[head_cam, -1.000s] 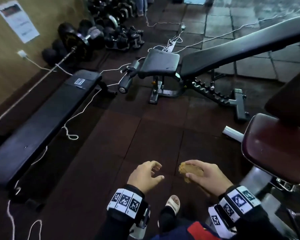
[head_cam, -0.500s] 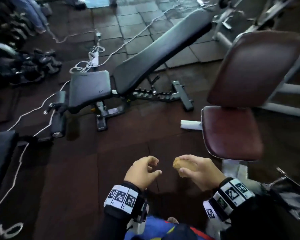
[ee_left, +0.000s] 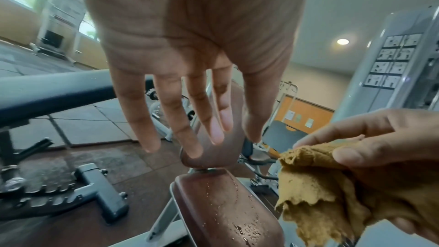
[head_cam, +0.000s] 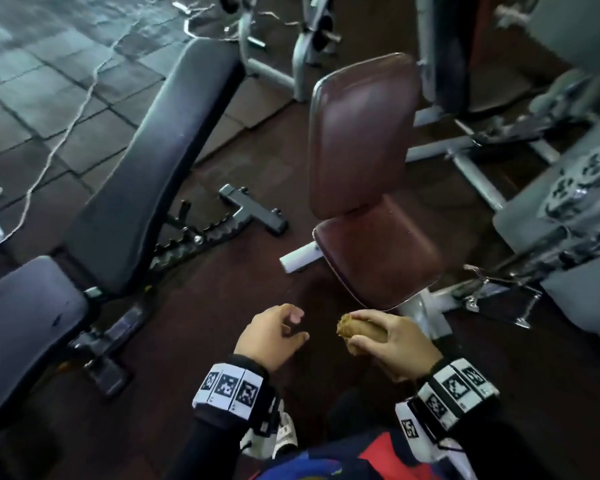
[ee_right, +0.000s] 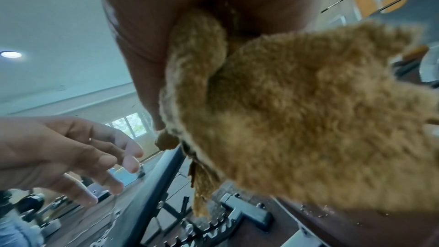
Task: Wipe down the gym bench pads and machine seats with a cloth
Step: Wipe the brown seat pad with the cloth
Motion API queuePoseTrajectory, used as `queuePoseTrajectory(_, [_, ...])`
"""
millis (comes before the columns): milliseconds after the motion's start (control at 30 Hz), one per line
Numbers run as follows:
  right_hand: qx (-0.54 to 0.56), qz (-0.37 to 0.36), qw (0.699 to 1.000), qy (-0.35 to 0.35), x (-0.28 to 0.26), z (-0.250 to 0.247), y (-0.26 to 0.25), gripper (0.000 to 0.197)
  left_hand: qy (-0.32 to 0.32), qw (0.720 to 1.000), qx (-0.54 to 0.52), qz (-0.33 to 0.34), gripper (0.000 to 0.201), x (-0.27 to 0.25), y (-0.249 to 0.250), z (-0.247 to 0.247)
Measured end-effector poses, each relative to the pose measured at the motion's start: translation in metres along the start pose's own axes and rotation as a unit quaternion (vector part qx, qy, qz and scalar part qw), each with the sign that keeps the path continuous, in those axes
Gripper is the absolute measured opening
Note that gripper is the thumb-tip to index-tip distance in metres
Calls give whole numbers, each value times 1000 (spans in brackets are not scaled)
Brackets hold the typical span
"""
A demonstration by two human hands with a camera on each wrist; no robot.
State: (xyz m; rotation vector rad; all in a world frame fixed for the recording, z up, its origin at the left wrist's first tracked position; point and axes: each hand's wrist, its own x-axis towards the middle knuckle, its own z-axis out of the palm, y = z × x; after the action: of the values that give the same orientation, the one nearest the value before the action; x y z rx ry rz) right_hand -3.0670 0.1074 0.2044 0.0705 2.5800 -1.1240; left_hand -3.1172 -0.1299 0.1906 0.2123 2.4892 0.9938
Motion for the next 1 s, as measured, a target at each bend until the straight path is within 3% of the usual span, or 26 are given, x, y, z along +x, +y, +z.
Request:
queuePoseTrajectory(333, [70,85,991,71,61,-73,63,37,-86,994,51,51,33,130,70,31])
queuePoseTrajectory(600, [118,119,984,64,100,-125,123,43,-112,990,41,71,33,210,126,70])
queuePoseTrajectory(767, [150,146,975,74,115,-135,152,54,-156,985,52,53,31,246,136,90])
queuePoseTrajectory(1000, [142,226,960,87,146,-131,195,50,-209,971,107,46,29,306,125,119])
